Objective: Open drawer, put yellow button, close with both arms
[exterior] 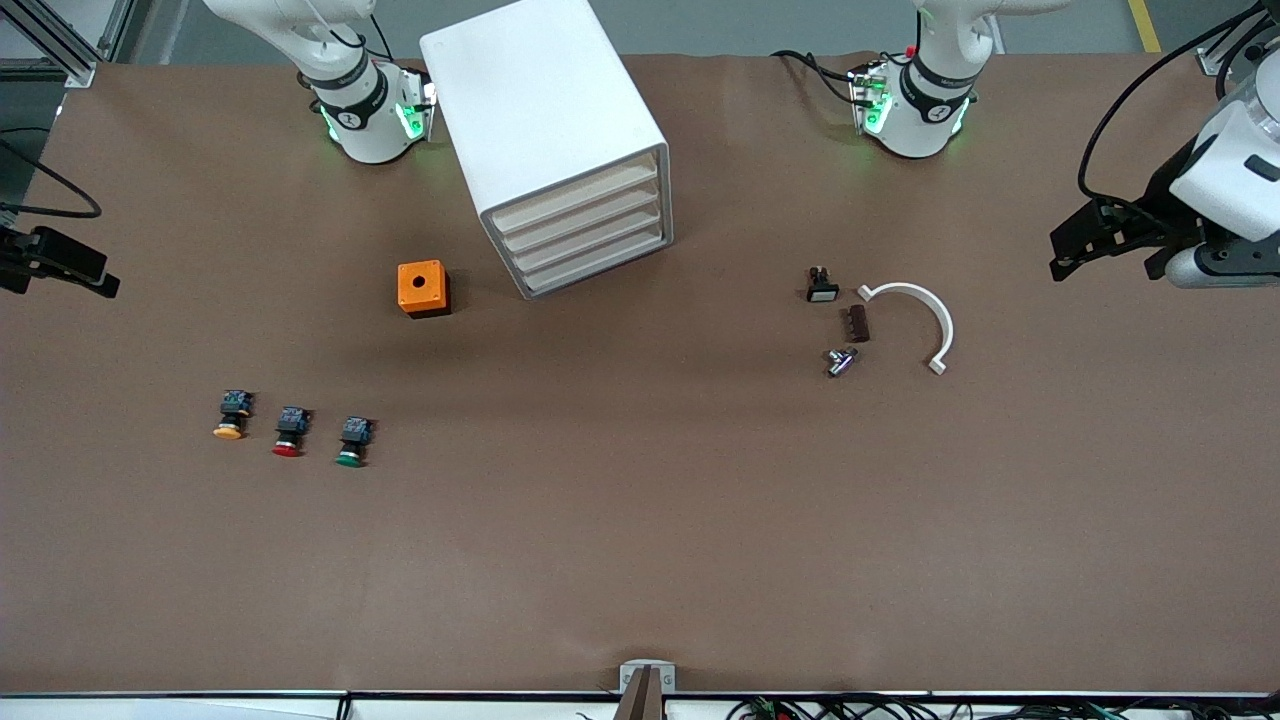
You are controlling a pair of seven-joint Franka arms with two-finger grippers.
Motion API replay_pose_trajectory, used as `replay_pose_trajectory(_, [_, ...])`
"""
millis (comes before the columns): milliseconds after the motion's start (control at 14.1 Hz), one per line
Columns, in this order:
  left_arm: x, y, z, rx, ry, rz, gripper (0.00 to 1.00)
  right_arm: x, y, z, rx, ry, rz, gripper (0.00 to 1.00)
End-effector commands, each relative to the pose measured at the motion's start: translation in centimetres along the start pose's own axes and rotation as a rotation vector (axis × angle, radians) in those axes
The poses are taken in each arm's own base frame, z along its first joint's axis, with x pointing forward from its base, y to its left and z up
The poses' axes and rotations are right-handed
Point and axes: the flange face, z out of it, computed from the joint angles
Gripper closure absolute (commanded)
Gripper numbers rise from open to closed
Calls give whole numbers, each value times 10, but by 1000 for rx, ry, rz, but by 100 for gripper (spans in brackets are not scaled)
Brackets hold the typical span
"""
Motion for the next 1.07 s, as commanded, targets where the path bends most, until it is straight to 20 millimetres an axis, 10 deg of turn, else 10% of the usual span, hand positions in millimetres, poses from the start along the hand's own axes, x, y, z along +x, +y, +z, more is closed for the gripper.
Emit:
replay_pose_trajectory(0, [0,-2,-1,-1,-8,0,0,1,0,-4,-10,-1,-4,0])
replay_pose_trajectory(996, [-2,6,20,-5,-98,23,0,1,0,-4,-8,0,-6,0])
